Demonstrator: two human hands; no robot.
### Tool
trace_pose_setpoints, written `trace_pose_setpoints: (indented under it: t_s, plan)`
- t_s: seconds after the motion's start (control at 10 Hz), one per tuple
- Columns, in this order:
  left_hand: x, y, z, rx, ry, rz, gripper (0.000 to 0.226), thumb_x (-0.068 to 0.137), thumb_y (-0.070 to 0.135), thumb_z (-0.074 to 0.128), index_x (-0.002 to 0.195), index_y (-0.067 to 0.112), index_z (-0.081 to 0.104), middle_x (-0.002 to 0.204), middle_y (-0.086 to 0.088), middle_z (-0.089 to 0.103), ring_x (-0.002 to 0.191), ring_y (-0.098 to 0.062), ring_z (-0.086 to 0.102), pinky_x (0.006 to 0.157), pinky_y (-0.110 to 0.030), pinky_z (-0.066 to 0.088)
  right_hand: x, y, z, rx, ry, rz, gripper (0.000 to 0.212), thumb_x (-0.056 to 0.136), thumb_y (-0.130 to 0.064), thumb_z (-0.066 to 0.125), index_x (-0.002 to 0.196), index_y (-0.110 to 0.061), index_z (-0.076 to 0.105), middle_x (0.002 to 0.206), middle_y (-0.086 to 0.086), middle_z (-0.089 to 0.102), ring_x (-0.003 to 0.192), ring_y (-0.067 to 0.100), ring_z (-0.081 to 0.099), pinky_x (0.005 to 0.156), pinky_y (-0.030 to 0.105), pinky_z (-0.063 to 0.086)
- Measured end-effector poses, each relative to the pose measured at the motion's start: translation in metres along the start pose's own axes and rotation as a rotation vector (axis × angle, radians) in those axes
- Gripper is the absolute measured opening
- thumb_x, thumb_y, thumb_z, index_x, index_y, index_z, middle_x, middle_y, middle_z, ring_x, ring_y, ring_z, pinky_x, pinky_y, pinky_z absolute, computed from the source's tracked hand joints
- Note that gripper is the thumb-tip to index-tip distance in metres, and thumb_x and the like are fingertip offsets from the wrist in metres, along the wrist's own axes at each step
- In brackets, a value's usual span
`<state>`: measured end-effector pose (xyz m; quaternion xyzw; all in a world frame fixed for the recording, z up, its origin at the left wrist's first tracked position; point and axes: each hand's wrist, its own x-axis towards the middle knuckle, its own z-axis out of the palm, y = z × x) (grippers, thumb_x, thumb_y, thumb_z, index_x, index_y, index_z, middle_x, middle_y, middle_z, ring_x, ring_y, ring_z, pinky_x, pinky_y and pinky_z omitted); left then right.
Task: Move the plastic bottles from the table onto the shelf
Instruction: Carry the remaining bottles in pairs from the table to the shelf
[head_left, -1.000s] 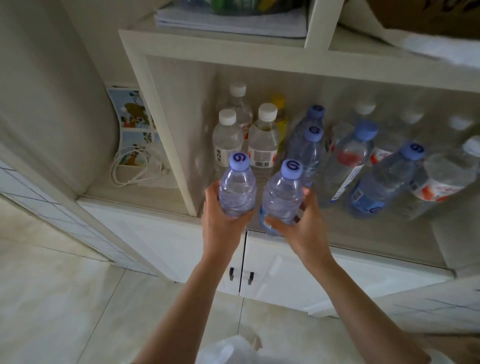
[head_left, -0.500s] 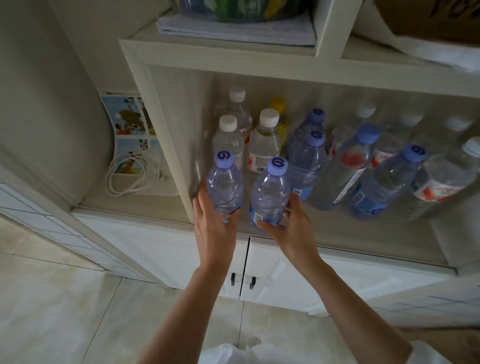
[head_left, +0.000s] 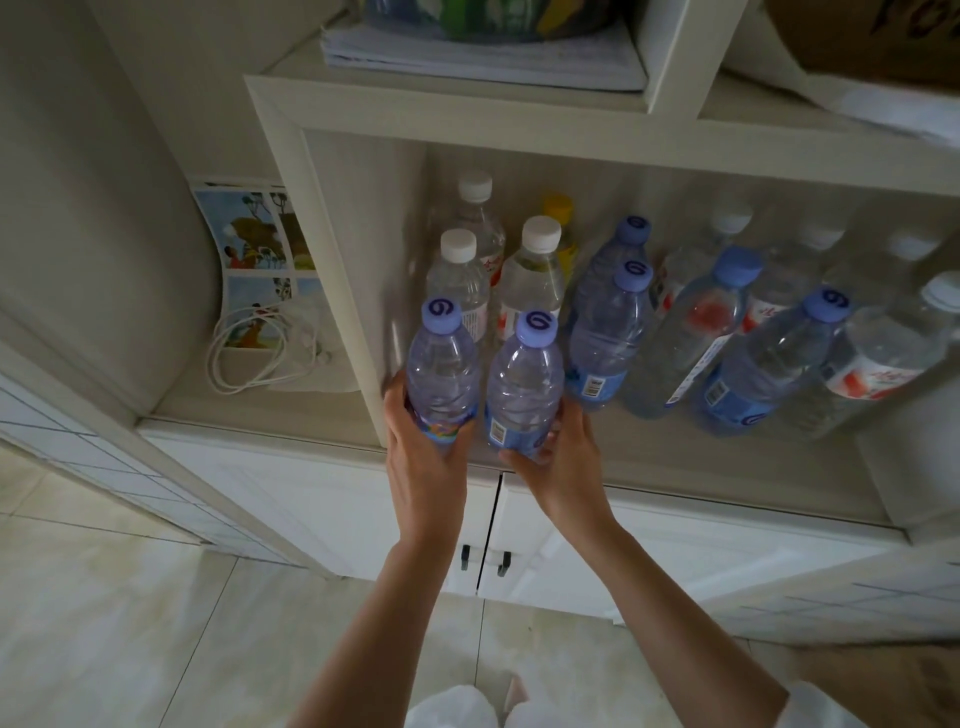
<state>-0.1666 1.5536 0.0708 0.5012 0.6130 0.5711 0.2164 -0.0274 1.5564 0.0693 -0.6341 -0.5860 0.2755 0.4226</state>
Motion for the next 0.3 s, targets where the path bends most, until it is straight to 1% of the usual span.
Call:
trace_pose_setpoints:
  t_s: [0.1, 0.2, 0.3]
  plan:
    - [-0.001, -0.007, 0.0, 0.004, -0.009, -0.008, 0.076, 0.078, 0.023, 0.08, 0.137, 0.027, 0.032, 0.135, 0.005, 0.053, 0.116, -0.016, 0.06, 0.087, -0.031, 0.054, -0.002, 0.004, -0.004, -0.051, -0.028, 0.05, 0.064, 0.069, -0.025, 0.084, 0.122, -0.014, 0.05, 0.113, 0.004, 0.059, 0.102, 0.021, 0.06, 0.079, 0.019, 0.045]
    - [-0.013, -0.021, -0.005, 0.067, -0.038, -0.004, 0.06, 0.085, 0.016, 0.073, 0.131, 0.022, 0.036, 0.129, 0.004, 0.056, 0.11, -0.017, 0.061, 0.086, -0.027, 0.05, -0.01, 0.007, -0.004, -0.066, -0.017, 0.043, 0.055, 0.073, -0.025, 0.08, 0.119, -0.013, 0.054, 0.107, -0.003, 0.055, 0.102, 0.02, 0.059, 0.084, 0.025, 0.05]
    - [-0.033, -0.034, -0.017, 0.095, -0.039, 0.007, 0.045, 0.088, 0.014, 0.068, 0.127, 0.018, 0.045, 0.123, 0.007, 0.055, 0.105, -0.012, 0.057, 0.087, -0.018, 0.045, -0.02, 0.008, -0.003, -0.087, 0.034, 0.056, 0.049, 0.08, -0.016, 0.074, 0.123, -0.011, 0.051, 0.112, -0.001, 0.05, 0.104, 0.022, 0.059, 0.09, 0.037, 0.053]
